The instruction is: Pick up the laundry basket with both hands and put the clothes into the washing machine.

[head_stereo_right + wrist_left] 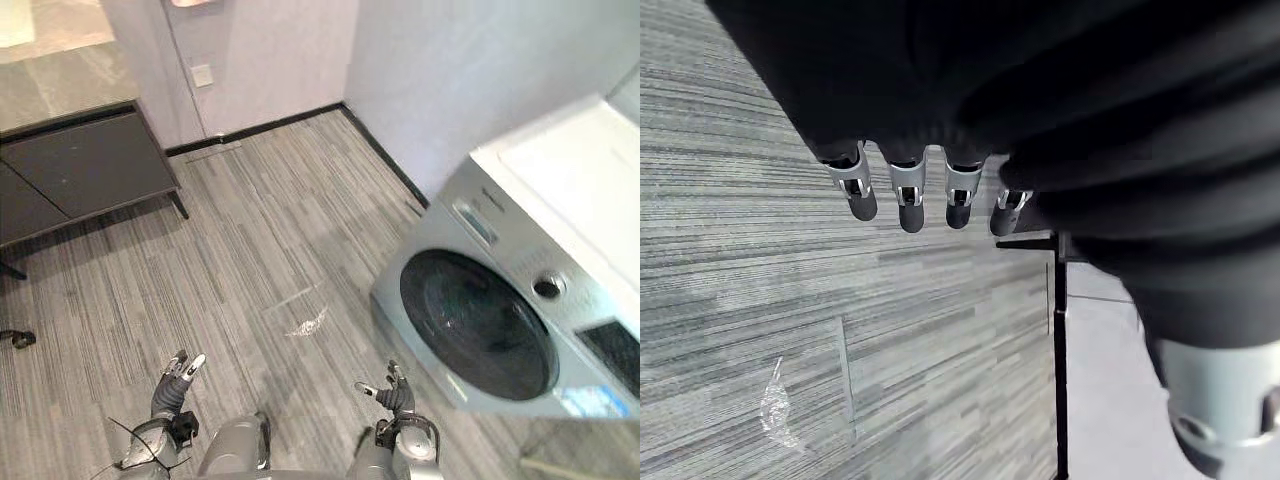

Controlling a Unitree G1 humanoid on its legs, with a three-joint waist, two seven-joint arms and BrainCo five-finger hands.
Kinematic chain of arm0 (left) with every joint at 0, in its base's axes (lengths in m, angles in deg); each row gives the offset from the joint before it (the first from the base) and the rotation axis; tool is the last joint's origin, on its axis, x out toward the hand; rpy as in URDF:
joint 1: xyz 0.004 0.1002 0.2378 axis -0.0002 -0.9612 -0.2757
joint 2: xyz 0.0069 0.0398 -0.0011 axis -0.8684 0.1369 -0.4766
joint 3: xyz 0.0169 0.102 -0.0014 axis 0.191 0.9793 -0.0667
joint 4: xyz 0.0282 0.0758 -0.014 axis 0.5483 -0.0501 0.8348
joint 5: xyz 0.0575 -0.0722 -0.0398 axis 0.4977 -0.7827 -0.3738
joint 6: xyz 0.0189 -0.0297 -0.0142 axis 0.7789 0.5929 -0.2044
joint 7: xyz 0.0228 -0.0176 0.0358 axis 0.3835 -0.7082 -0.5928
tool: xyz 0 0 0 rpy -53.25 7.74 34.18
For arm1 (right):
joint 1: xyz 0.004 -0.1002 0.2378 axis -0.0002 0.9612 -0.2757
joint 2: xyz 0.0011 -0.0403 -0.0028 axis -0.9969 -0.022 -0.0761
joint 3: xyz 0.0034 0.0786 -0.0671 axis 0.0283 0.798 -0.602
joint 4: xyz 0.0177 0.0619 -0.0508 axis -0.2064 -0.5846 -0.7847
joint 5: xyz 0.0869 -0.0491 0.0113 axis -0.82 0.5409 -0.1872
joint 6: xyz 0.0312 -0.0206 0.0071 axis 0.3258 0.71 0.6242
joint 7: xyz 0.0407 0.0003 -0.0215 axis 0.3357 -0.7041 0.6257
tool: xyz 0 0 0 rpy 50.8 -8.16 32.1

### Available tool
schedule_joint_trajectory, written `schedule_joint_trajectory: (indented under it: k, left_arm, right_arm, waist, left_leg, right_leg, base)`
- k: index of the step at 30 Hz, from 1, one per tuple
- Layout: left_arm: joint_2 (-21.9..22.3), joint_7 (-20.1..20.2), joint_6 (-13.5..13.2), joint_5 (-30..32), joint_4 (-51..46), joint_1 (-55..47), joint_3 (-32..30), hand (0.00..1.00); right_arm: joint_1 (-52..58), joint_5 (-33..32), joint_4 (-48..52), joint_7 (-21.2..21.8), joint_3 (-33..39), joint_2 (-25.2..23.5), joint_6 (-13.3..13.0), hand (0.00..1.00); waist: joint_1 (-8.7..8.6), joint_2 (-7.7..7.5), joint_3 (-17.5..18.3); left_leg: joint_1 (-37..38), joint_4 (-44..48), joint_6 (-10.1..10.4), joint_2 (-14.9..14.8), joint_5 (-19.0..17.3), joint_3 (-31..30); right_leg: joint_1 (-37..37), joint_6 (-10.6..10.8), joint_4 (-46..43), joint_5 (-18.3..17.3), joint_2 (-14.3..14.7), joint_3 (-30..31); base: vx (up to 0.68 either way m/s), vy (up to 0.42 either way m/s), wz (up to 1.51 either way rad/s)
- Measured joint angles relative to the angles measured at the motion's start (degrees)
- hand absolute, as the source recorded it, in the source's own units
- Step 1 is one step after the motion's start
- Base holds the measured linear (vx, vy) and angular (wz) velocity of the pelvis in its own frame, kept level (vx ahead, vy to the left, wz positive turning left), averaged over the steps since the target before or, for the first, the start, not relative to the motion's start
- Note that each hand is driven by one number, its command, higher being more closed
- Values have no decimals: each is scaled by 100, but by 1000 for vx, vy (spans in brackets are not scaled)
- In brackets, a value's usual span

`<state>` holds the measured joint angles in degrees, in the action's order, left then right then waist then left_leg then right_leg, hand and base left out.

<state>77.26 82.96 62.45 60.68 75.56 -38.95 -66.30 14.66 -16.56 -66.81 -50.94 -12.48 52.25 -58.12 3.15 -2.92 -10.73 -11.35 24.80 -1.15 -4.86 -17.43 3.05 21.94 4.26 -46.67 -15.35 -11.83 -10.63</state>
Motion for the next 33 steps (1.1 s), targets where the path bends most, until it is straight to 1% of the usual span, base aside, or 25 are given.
schedule_joint_trajectory:
  k: [2, 3, 4, 5, 6, 8, 10, 11, 12, 13, 14, 16, 17, 18, 20, 22, 23, 24, 25, 26, 27, 29, 30, 32, 33]
  left_arm:
    - [151, -46, 0, 114, 291, 236, 4, 0]
    - [229, -64, 1, 119, 412, 331, -9, 0]
    - [237, -66, 1, 119, 419, 332, -10, 0]
    - [240, -66, -3, 138, 504, 319, -18, 0]
    - [261, -68, 14, 250, 623, 338, -41, 0]
    - [453, -62, 29, 348, 636, 230, -74, 0]
    - [631, -57, 46, 345, 639, 118, -280, 0]
    - [703, -57, 67, 341, 636, 73, -423, 0]
    - [748, -61, 86, 337, 627, -9, -535, 0]
    - [743, -57, 106, 336, 619, -98, -535, 0]
    - [743, -63, 112, 335, 610, -98, -536, 0]
    - [755, -64, 115, 333, 561, -76, -537, 0]
    - [769, -62, 111, 332, 538, -75, -548, 0]
    - [777, -61, 112, 333, 528, -77, -584, 0]
    - [788, -65, 114, 334, 524, -63, -705, 0]
    - [787, -71, 117, 333, 603, 43, -742, 0]
    - [800, -72, 115, 333, 626, 39, -741, 0]
    - [823, -71, 103, 333, 704, -45, -741, 0]
    - [741, -75, 114, 330, 879, -3, -761, 0]
    - [699, -71, 113, 332, 913, -1, -764, 0]
    - [669, -66, 116, 334, 1016, 35, -756, 0]
    - [668, -55, 125, 335, 1068, 15, -719, 0]
    - [630, -51, 126, 340, 1149, 16, -679, 0]
    - [561, -53, 124, 347, 1233, -21, -684, 0]
    - [540, -47, 124, 348, 1236, -63, -683, 0]
  right_arm:
    - [184, -128, 34, 2, 60, 5, 7, 0]
    - [286, -170, 110, 2, 128, 15, 1, 0]
    - [295, -173, 122, 2, 138, 20, -4, 0]
    - [351, -203, 113, 4, 147, 51, -4, 0]
    - [366, -207, 56, 8, 150, 117, 0, 0]
    - [289, -202, 17, 26, 146, 244, 0, 0]
    - [172, -200, -127, 60, 145, 276, 12, 0]
    - [166, -200, -226, 83, 123, 231, 31, 0]
    - [169, -200, -277, 115, 70, 196, 50, 0]
    - [128, -203, -328, 112, 47, 184, 49, 0]
    - [111, -201, -379, 108, 50, 183, 47, 0]
    - [99, -201, -485, 105, 55, 166, 54, 0]
    - [105, -203, -552, 104, 56, 138, 60, 0]
    - [102, -203, -602, 102, 65, 120, 60, 0]
    - [83, -209, -655, 100, 89, 77, 64, 0]
    - [-40, -214, -701, 101, 181, 31, 58, 0]
    - [-81, -214, -762, 101, 217, 27, 53, 0]
    - [-108, -212, -856, 105, 219, 83, 44, 0]
    - [-137, -208, -963, 111, 208, -41, 56, 0]
    - [-138, -205, -967, 120, 205, -90, 55, 0]
    - [-148, -186, -945, 127, 204, -166, 45, 0]
    - [-128, -140, -958, 140, 197, -183, 62, 0]
    - [-131, -138, -958, 145, 181, -179, 74, 0]
    - [-124, -136, -955, 150, 29, -171, 121, 0]
    - [-131, -132, -943, 158, -53, -181, 122, 0]
  waist:
    - [-206, 98, -21]
    - [-242, 130, -10]
    - [-238, 131, -9]
    - [-246, 55, 35]
    - [-273, 40, 98]
    - [-153, 289, 229]
    - [-216, 357, 213]
    - [-218, 368, 214]
    - [-160, 391, 203]
    - [-55, 443, 236]
    - [-58, 404, 225]
    - [-61, 331, 224]
    - [-59, 294, 236]
    - [-59, 283, 234]
    - [-53, 262, 224]
    - [100, 211, 167]
    - [108, 229, 178]
    - [145, 307, 237]
    - [135, 113, 333]
    - [136, 61, 371]
    - [169, 33, 383]
    - [194, 31, 379]
    - [166, 61, 364]
    - [85, 76, 393]
    - [84, 73, 459]
  left_leg:
    - [155, -28, 38, 117, -82, -634]
    - [292, 18, 193, 150, -191, -990]
    - [329, 34, 215, 149, -233, -1064]
    - [487, 170, 438, 161, -453, -1404]
    - [667, 240, 620, 56, -634, -1625]
    - [762, 229, 753, -313, -474, -1677]
    - [593, 837, 784, -524, -58, -1680]
    - [366, 1517, 776, -633, 301, -1678]
    - [-64, 2590, 705, -848, 889, -1645]
    - [-547, 3635, 685, -1092, 883, -1370]
    - [-732, 3881, 655, -1146, 861, -1216]
    - [-1175, 4015, 522, -1253, 771, -620]
    - [-1342, 3714, 441, -1348, 715, -134]
    - [-1373, 3465, 445, -1358, 704, 81]
    - [-1377, 2275, 379, -1281, 661, 731]
    - [-1274, 752, 498, -886, 807, 983]
    - [-1161, 306, 514, -790, 1011, 957]
    - [-1006, -188, 120, -701, 1738, 890]
    - [-907, -189, 93, -514, 1670, 982]
    - [-834, -254, 42, -441, 1600, 1026]
    - [-676, -255, 10, -348, 1389, 1164]
    - [-396, -286, 9, -229, 1159, 1256]
    - [-164, -350, -29, -148, 1052, 1300]
    - [140, -549, -32, -81, 1054, 1394]
    - [232, -643, -27, -94, 1058, 1400]
  right_leg:
    - [288, 75, 784, 48, 202, 316]
    - [417, 167, 1365, 186, 218, 510]
    - [425, 193, 1478, 223, 221, 568]
    - [402, 107, 2065, 656, 245, 891]
    - [316, 86, 1663, 1063, 242, 788]
    - [297, -111, 1306, 621, 411, 431]
    - [28, -309, 1237, 282, 646, 197]
    - [-211, -414, 1324, 182, 786, 106]
    - [-596, -545, 1585, 130, 1050, 2]
    - [-1016, -662, 1930, 135, 1352, -43]
    - [-1163, -684, 2093, 147, 1408, -80]
    - [-1572, -744, 2541, 184, 1492, -167]
    - [-1776, -779, 2815, 214, 1535, -228]
    - [-1852, -785, 2920, 227, 1537, -267]
    - [-2062, -785, 3145, 229, 1512, -377]
    - [-2192, -739, 3188, 224, 1342, -382]
    - [-2254, -651, 3190, 207, 1319, -373]
    - [-2408, -443, 3191, 98, 1321, -333]
    - [-2484, -331, 3175, 23, 1101, -297]
    - [-2485, -305, 3104, 8, 1022, -281]
    - [-2352, -194, 2584, -39, 823, -192]
    - [-2033, -111, 1564, -30, 571, -104]
    - [-1743, 63, 770, 73, 360, -15]
    - [-1548, 141, 472, -15, 168, 61]
    - [-1441, 146, 724, -42, 110, 40]
  base:
    - [449, -172, 202]
    - [503, -265, 127]
    - [618, -390, 171]
    - [530, -401, 170]
    - [513, -415, 171]
    - [493, -407, 70]
    - [476, -491, 29]
    - [349, -414, 2]
    - [388, -457, -24]
    - [295, -330, -29]
    - [286, -285, -8]
    - [251, -192, 26]
    - [281, -142, 26]
    - [335, -106, 35]
    - [272, -4, 33]
    - [295, 103, 14]
    - [243, 123, -2]
    - [193, 151, 7]
    - [204, 146, 7]
    - [288, 211, -1]
    - [229, 171, -21]
    - [188, 208, -25]
    - [137, 166, -10]
    - [129, 101, -5]
    - [113, 67, -9]
